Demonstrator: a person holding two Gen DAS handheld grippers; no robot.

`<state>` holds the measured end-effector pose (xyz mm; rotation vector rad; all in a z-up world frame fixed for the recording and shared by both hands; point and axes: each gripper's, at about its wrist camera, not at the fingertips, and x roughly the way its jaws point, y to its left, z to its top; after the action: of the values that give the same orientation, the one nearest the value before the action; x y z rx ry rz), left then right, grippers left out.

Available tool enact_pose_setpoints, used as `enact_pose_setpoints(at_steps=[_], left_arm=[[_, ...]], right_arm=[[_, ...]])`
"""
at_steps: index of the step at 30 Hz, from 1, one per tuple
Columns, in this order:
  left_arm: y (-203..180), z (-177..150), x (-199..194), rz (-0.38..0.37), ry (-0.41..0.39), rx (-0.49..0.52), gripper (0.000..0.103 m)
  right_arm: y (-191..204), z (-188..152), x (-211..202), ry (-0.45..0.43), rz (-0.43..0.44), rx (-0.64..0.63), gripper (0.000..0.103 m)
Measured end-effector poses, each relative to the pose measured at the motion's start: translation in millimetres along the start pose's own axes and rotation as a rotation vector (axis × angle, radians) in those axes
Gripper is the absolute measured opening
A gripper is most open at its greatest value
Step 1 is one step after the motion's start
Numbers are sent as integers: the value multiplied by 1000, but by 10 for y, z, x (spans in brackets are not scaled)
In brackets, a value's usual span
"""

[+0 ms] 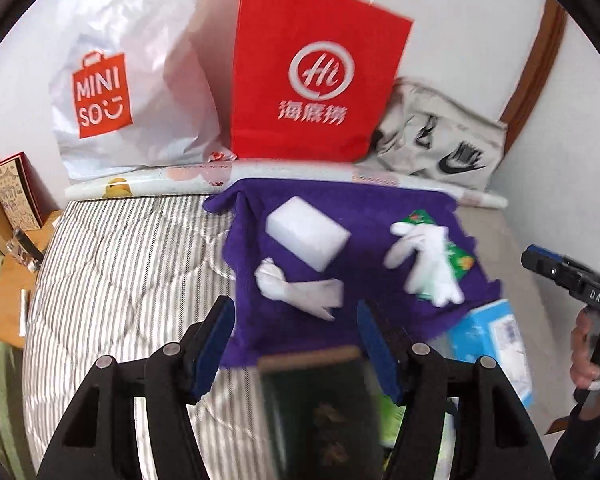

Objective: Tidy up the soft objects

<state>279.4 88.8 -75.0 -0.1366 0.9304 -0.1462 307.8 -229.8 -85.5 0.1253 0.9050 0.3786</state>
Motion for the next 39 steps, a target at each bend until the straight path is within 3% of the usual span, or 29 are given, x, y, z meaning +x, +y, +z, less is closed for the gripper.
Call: enact_pose_setpoints(at_steps=[5, 9, 21, 30, 39], left_arm=[[-176, -327, -365, -47, -28, 21, 61], [-242, -610, -508, -86, 51, 11, 61], [-401, -1381, -893, -90, 68, 4, 62], [-555, -1647, -1050, -43, 49, 13, 62], [-556, -1794, -1032, 5, 52, 10, 62]], right_arm=[[185, -372, -546, -64, 11, -42, 66], [378, -800, -911, -86, -11, -88, 66], [551, -1727, -1369, -73, 23, -77, 66], [562, -2149, -1393, -68, 42, -74, 66], [680, -2406, -1029, 10, 52, -124, 66]])
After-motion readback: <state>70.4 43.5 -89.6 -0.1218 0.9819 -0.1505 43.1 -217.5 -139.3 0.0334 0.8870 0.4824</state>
